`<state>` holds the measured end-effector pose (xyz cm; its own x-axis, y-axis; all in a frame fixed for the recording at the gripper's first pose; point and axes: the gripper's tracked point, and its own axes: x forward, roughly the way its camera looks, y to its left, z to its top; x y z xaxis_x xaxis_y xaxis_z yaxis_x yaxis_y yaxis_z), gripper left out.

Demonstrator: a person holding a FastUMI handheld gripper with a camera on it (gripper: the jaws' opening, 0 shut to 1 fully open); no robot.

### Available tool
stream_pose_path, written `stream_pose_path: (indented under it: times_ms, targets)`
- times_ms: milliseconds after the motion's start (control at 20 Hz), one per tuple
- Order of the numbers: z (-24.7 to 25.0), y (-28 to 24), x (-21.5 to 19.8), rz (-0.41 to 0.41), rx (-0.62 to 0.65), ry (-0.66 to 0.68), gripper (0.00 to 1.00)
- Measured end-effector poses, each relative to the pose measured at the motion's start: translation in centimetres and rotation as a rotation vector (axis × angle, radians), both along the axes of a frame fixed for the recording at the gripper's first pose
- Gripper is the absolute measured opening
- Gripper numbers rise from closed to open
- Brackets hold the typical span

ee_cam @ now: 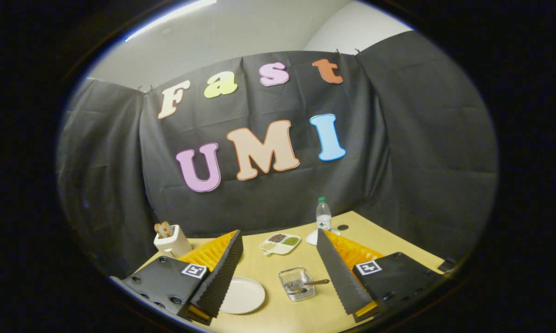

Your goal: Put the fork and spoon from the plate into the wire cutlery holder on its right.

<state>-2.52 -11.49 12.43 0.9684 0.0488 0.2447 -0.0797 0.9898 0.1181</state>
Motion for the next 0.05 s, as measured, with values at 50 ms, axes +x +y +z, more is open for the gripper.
stream_pose_path:
  times_ms: [50]
  targets:
    - [0.09, 0.23, -0.28, -0.004, -0.006, -0.007, 1.0]
